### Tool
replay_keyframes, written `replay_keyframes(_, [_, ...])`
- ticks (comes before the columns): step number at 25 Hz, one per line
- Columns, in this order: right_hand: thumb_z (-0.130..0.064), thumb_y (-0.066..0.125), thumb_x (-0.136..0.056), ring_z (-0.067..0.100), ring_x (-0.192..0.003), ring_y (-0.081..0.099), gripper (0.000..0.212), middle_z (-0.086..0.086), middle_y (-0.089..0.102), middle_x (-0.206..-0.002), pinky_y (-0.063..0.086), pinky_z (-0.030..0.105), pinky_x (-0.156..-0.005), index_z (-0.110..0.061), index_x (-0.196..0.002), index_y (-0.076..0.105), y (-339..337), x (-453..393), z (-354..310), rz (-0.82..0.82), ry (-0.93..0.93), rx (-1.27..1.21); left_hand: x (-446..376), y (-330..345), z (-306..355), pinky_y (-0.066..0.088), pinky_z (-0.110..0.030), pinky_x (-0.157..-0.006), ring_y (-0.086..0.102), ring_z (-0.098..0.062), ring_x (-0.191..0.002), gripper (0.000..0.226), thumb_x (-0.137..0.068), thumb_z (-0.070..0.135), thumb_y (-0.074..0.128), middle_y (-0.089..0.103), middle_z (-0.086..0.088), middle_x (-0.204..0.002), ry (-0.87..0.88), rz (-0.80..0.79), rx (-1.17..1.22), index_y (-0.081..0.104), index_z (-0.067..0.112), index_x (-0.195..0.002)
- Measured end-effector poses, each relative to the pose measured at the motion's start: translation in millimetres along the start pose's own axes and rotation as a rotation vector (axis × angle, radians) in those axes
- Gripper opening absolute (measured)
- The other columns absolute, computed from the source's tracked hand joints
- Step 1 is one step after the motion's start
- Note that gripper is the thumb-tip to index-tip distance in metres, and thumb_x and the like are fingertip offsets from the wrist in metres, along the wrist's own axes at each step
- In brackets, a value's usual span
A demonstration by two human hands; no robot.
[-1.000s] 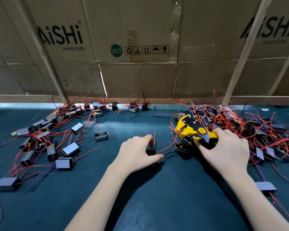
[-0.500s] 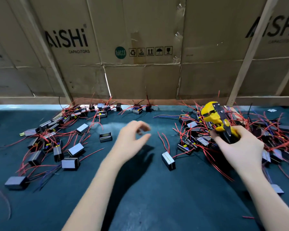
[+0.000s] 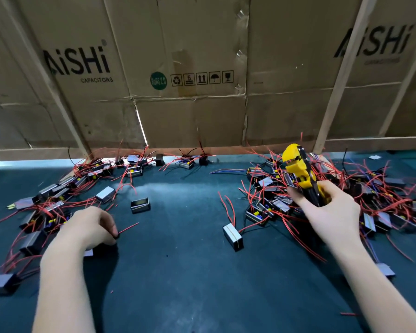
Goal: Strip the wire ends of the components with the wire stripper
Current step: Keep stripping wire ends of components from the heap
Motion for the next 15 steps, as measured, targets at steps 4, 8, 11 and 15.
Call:
replay_keyframes(4, [-0.044, 0.074, -0.079, 0.02, -0.073, 0.061, 0.036, 0.006, 0.065, -0.076, 0.047, 0.032, -0.078, -0.01, -0.082, 0.063, 15.0, 9.8, -17.8, -0.422, 0.057, -0.8, -7.7, 14.0, 11.4, 0.051, -0.027, -0.081, 0.064, -0.024, -0.094, 0.019, -0.074, 0.002, 0.068, 0.069, -0.006, -0.097, -0.032, -0.026, -0.203, 0.066, 0.021, -0.075])
replay_keyframes(8, [-0.05, 0.051, -0.095, 0.041, -0.099, 0.06, 0.048, 0.031, 0.06, -0.101, 0.05, 0.043, -0.087, -0.003, -0.089, 0.053, 41.9, 54.9, -51.2, -1.273, 0.184, -1.241, -6.8, 31.4, 31.5, 0.044, -0.027, -0.084, 0.058, -0.027, -0.104, 0.019, -0.09, 0.002, 0.05, 0.062, -0.01, -0.108, 0.14, -0.07, -0.181, 0.051, 0.018, -0.099])
replay_keyframes(11, [-0.057, 0.056, -0.089, 0.041, -0.128, 0.05, 0.055, 0.035, 0.056, -0.125, 0.04, 0.047, -0.107, -0.002, -0.084, 0.054, 71.9, 83.9, -46.5, -1.424, 0.353, -1.039, 7.0, 28.9, 78.5, 0.041, -0.018, -0.075, 0.057, -0.014, -0.085, 0.02, -0.093, -0.002, 0.057, 0.064, 0.002, -0.09, 0.539, 0.065, 0.239, 0.056, 0.018, -0.095])
replay_keyframes(15, [-0.056, 0.071, -0.078, 0.033, -0.127, 0.053, 0.053, 0.031, 0.057, -0.126, 0.044, 0.039, -0.107, -0.005, -0.078, 0.055, 97.3, 89.2, -30.6, -1.227, 0.555, -0.936, 30.2, 38.4, 136.0, 0.042, -0.021, -0.068, 0.054, -0.001, -0.074, 0.011, -0.092, 0.007, 0.063, 0.062, 0.012, -0.081, 0.801, 0.155, 0.584, 0.063, 0.018, -0.09])
Point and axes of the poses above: each hand's wrist, its own x-axis away from the middle knuckle, its own y-axis out of the palm, z = x × y, the point moved 5 cm from there along -x, towards the middle knuckle
